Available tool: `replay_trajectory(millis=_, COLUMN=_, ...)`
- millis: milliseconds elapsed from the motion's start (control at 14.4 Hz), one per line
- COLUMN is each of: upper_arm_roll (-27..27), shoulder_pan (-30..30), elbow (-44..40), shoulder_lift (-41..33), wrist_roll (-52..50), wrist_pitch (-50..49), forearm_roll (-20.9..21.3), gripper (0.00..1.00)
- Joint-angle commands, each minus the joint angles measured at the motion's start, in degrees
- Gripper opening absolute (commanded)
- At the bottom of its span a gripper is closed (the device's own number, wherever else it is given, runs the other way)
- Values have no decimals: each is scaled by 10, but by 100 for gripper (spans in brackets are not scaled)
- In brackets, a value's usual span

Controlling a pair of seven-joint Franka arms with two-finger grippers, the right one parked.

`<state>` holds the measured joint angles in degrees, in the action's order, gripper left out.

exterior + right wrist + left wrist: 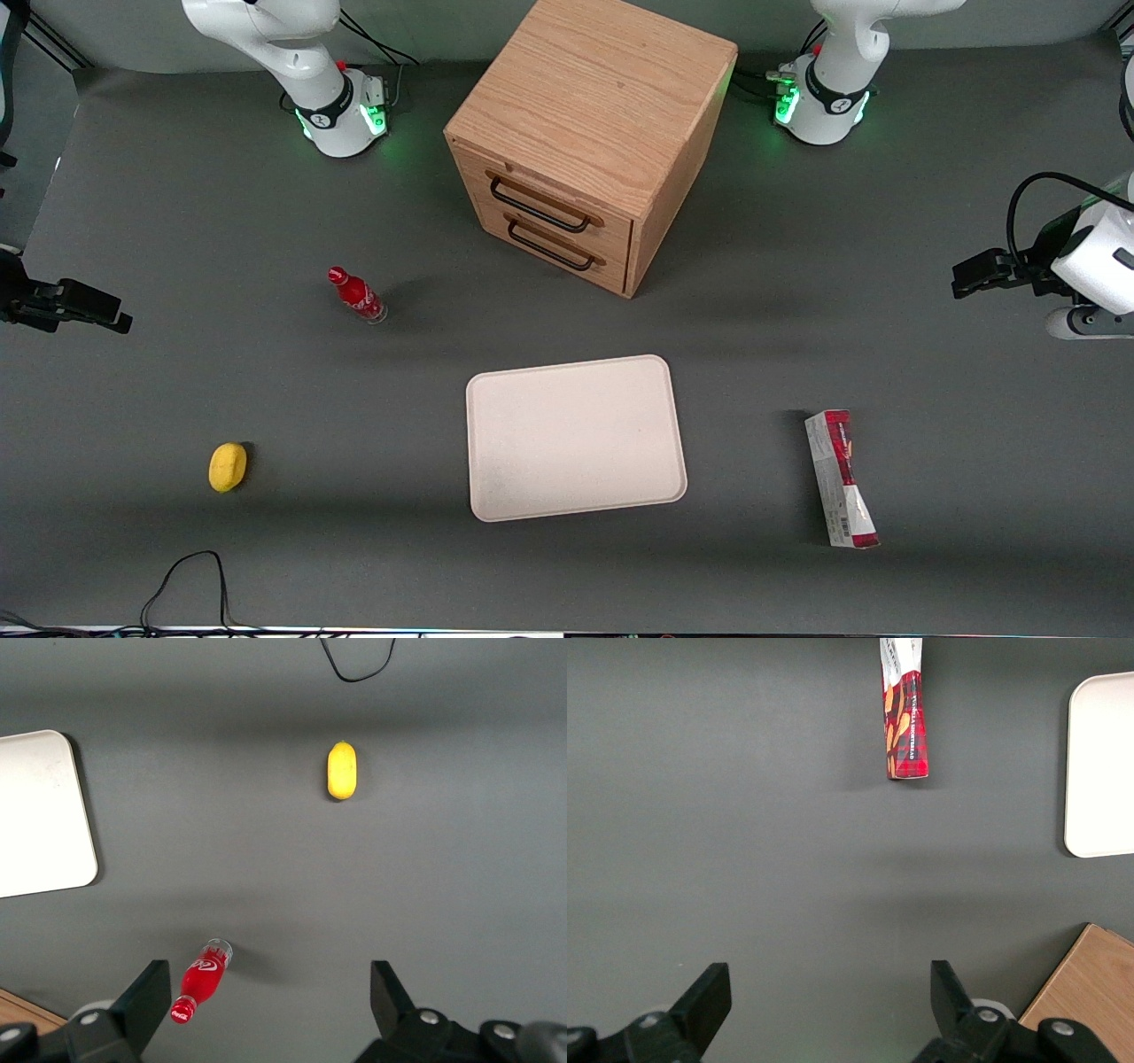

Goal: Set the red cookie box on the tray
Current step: 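Move the left gripper down toward the red tartan cookie box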

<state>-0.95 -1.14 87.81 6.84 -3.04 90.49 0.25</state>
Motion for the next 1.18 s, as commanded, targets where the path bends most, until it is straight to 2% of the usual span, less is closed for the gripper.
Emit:
replay_trajectory(millis=0, upper_arm_roll=-2, shoulder_pan=5, elbow=8, shoulder_lift=-10, wrist_roll=9, wrist_pitch=-9, forearm_roll=-5, gripper=100)
replay_trajectory(millis=348, upper_arm_roll=-3, shoulder_pan=-3, elbow=5, shoulder_lift=-3, wrist_roll=5, wrist_pitch=-1, forearm_roll=-5, gripper=100)
replay_trajectory(millis=487, upper_arm_roll=-5, shoulder_pan=-17, elbow=-23, shoulder_lift=25, wrist_roll=-5, wrist_pitch=4, forearm_roll=-5, gripper=100)
replay_trajectory(millis=766, upper_arm_roll=-5, shoulder_pan=-62, elbow=-168, shoulder_lift=145, wrist_roll=-53, wrist_pitch=-8, forearm_roll=-3, gripper=100)
replay_trajectory(millis=1114, upper_arm_roll=1, shoulder_pan=-66, elbow=-350, shoulder_lift=290, wrist_roll=-58, wrist_pitch=-22, forearm_roll=-1, gripper=100)
